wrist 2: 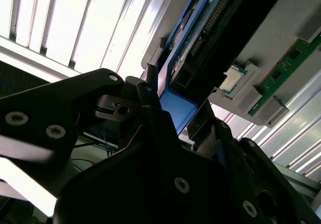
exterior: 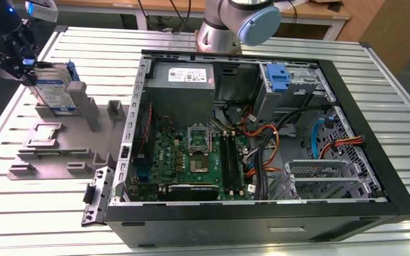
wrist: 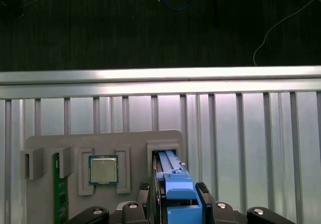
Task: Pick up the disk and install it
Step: 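Pick up the disk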
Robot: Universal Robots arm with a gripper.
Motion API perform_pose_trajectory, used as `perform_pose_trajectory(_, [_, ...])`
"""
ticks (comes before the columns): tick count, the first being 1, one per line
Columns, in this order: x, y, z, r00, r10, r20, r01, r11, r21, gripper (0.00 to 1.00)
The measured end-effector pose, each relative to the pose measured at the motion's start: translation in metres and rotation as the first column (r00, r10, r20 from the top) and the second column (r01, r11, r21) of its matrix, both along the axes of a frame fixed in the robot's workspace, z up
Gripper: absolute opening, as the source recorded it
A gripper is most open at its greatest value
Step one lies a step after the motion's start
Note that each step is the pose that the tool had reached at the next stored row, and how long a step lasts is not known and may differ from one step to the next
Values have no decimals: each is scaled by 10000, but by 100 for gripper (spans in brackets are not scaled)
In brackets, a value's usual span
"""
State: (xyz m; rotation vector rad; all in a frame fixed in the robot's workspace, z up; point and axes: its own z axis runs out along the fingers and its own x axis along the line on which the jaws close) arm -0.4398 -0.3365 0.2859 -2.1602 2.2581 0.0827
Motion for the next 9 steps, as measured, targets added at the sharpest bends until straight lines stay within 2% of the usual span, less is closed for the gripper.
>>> perform_pose_trajectory(9, [1,7,0,10000,-9,-1,9,10000,0,48])
